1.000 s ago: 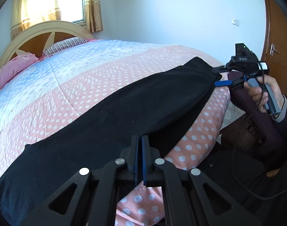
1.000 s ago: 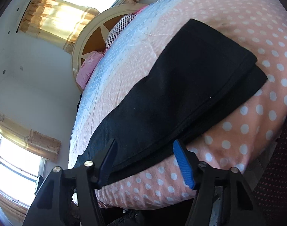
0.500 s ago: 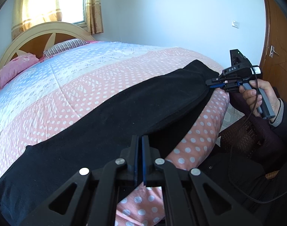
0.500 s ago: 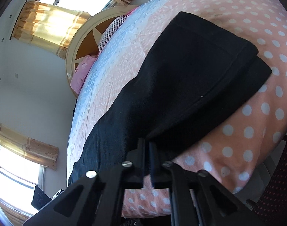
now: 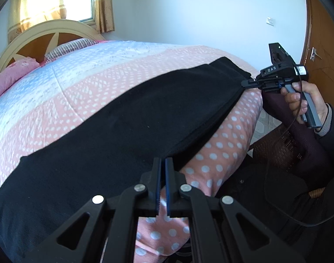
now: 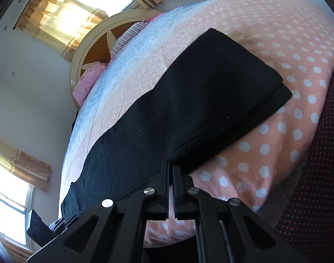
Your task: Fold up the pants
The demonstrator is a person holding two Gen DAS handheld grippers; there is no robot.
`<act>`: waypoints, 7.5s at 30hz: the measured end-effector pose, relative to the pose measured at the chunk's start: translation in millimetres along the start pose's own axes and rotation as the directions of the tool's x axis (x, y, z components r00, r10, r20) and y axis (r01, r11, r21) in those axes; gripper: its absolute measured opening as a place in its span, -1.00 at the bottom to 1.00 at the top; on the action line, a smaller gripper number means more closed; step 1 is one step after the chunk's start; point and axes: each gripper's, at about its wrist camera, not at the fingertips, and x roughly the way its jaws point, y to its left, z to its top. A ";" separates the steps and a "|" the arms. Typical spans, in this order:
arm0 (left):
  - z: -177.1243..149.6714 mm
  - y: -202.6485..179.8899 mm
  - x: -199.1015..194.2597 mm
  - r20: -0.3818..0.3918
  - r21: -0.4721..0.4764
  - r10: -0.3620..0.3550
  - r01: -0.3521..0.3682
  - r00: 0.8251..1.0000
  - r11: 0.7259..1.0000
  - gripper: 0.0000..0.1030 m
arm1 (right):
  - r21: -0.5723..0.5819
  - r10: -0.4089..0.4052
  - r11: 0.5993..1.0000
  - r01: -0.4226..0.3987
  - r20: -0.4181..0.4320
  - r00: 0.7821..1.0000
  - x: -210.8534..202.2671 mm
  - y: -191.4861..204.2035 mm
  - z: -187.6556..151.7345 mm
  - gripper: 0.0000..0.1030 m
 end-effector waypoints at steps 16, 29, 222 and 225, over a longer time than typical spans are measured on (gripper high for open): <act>-12.9 4.1 11.3 -0.036 -0.010 -0.027 0.027 0.999 1.000 -0.94 | -0.060 -0.086 0.995 0.084 -0.018 0.996 1.4 -5.2 -5.7 -0.97; -5.5 4.4 -4.9 0.013 0.009 -0.017 0.017 1.000 1.000 -0.68 | -0.058 -0.096 0.994 0.096 0.011 0.995 -7.1 -8.4 -0.6 -0.46; -26.3 105.1 -36.0 0.001 -0.456 0.338 -0.300 0.941 0.838 1.00 | 0.001 -0.018 1.000 0.018 0.022 1.000 -6.8 -94.6 92.1 -0.72; -24.7 103.1 -36.7 0.003 -0.449 0.339 -0.301 0.941 0.841 1.00 | 0.008 0.016 1.000 -0.016 0.047 0.999 -13.6 -86.7 91.5 -0.75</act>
